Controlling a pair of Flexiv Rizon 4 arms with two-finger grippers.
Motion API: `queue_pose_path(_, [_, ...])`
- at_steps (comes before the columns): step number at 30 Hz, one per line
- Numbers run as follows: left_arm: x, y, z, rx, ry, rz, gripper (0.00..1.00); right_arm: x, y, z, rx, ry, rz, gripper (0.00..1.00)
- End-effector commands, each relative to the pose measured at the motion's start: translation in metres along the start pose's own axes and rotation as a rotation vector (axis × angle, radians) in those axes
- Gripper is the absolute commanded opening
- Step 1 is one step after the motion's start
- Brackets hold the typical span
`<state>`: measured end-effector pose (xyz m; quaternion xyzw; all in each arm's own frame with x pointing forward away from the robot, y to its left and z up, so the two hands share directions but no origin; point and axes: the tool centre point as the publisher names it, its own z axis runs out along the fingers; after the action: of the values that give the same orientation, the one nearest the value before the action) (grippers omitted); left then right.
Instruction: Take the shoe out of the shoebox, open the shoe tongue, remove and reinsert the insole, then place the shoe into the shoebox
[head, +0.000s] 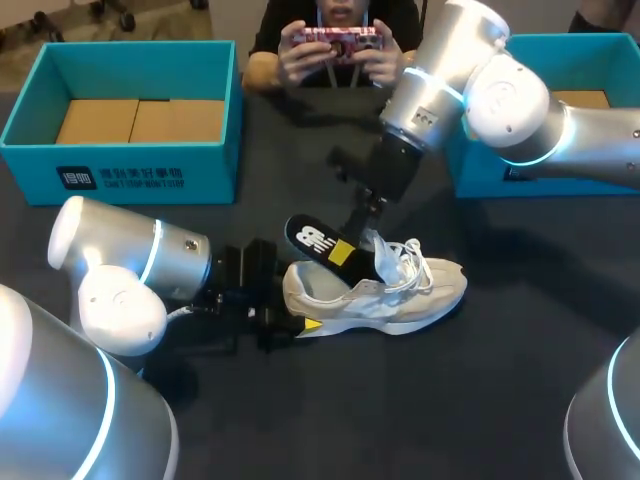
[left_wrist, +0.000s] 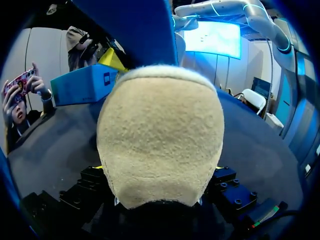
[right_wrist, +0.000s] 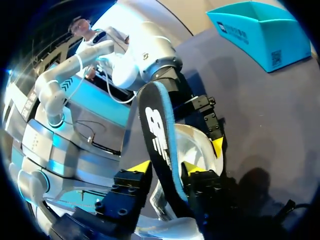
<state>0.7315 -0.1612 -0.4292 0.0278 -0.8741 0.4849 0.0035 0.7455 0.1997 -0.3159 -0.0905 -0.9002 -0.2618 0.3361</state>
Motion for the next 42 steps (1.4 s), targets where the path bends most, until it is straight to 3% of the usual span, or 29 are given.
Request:
queue_pose_path(1, [-0.002, 0.010, 0.005, -0.003, -0.001, 0.000, 0.00, -0.007, 0.004, -0.002, 0.014, 0.013, -0.004, 0.27])
queue_pose_path(4, [-0.002, 0.010, 0.005, -0.003, -0.001, 0.000, 0.00, -0.009, 0.003, -0.002, 0.023, 0.025, -0.009, 0.23])
queue_pose_path(6, [-0.002, 0.010, 0.005, -0.003, -0.001, 0.000, 0.00, -0.010, 0.003, -0.002, 0.024, 0.028, -0.009, 0.07])
queue_pose_path(8, [-0.002, 0.010, 0.005, -0.003, -0.001, 0.000, 0.00, -0.010, 0.003, -0.002, 0.024, 0.029, -0.011, 0.00])
queue_pose_path(20, [-0.002, 0.010, 0.005, -0.003, -0.001, 0.000, 0.00, -0.006, 0.020, -0.013, -0.055, -0.026, -0.066, 0.00])
queue_pose_path(35, [-0.002, 0.010, 0.005, -0.003, -0.001, 0.000, 0.00, 0.002, 0.080, -0.034, -0.323, -0.207, -0.188, 0.00])
queue_pose_path(42, [-0.002, 0.010, 0.005, -0.003, -0.001, 0.000, 0.00, 0.010, 0.105, -0.054, -0.398, -0.300, -0.197, 0.00])
